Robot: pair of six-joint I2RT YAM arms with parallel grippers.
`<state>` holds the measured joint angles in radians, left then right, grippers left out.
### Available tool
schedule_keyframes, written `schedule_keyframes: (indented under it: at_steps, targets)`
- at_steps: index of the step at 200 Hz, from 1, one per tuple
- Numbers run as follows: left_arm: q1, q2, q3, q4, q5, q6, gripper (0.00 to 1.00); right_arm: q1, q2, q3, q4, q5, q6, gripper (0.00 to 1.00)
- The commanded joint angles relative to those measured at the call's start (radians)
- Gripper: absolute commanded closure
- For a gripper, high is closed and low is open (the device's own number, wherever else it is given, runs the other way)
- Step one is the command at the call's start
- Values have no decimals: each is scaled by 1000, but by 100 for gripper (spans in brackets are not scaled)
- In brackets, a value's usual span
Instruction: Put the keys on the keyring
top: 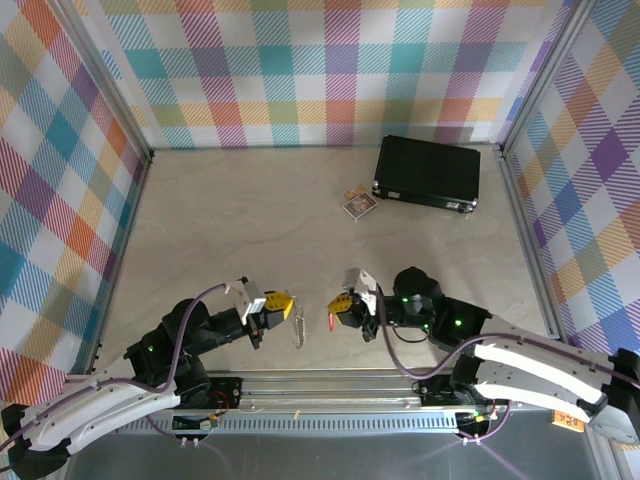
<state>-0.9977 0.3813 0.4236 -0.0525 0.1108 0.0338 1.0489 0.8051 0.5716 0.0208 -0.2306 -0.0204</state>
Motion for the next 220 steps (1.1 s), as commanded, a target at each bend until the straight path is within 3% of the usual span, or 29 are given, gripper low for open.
schedule_keyframes:
  at_steps: [1,32,64,152,220]
  targets:
    - [9,25,82,84,133,28,100,6,-64,11,142,-172,-69,100]
    - [9,92,148,70,247,69,100,6,-69,72,125,-272,-114,100]
    - [9,154,207,70,334,88,100,6,-72,95,132,-274,-105,100]
    - [8,166,199,130,337,87,100,8,-68,92,189,-163,30,100]
    - [8,175,179,167,302,78,100,16,-70,67,249,-147,53,100]
